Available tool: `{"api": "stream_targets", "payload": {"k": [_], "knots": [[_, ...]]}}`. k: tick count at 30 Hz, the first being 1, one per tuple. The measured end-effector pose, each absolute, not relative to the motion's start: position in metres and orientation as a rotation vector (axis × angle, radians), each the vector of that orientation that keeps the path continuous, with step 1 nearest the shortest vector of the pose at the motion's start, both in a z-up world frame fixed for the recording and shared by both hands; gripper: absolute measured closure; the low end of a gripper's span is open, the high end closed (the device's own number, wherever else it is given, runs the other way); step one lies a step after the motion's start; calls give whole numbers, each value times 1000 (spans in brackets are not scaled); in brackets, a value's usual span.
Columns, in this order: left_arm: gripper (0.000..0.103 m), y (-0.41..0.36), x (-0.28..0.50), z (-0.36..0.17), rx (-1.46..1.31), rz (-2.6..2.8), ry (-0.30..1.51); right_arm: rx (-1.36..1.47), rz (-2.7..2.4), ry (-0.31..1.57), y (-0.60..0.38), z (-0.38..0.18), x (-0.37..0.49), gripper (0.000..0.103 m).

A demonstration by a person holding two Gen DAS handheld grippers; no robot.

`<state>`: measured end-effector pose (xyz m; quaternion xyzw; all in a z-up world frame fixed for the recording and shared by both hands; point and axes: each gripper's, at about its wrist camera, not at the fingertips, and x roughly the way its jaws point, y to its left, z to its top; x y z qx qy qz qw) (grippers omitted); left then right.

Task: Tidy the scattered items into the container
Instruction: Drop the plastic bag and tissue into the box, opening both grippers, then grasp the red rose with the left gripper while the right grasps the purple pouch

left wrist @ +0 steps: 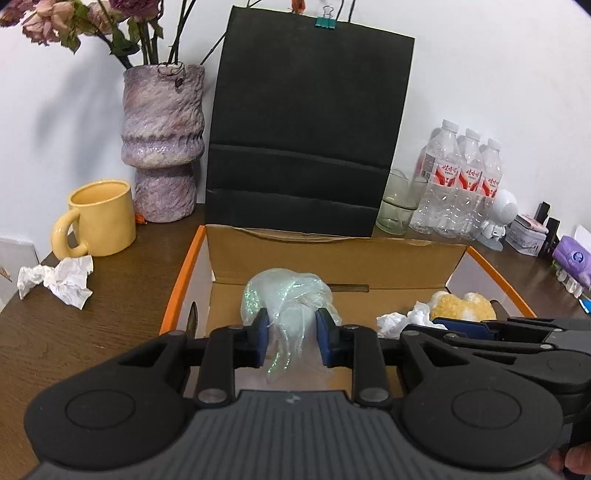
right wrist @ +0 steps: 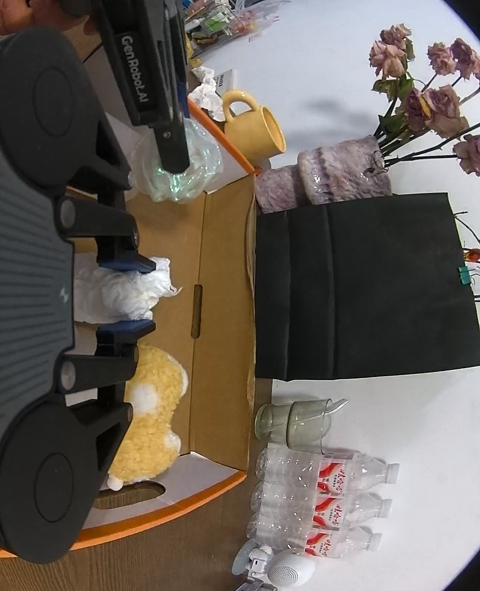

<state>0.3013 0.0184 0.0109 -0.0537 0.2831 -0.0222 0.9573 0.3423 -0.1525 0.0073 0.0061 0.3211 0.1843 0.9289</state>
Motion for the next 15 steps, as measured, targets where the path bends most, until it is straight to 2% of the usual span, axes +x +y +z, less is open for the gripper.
{"api": "stream_targets", "payload": {"k": [4,6,7,8,9,11,15], "knots": [[67,17,302,11,-100,-35,572,0,388,668,-150,6,343,73],[56,16,301,11,-93,-27,570,-16,391,670,-148,6,341,61],[43,15,301,12,-94,-23,569,-23,392,668,-148,7,341,56],[30,15,300,13,-96,-17,567,-31,394,665,-147,8,340,43],[25,15,299,14,-95,-11,560,-40,396,662,-146,9,338,30],[18,14,296,17,-84,-2,539,-59,390,644,-146,13,335,20],[5,13,290,25,-85,10,500,-72,364,633,-148,20,332,13]]}}
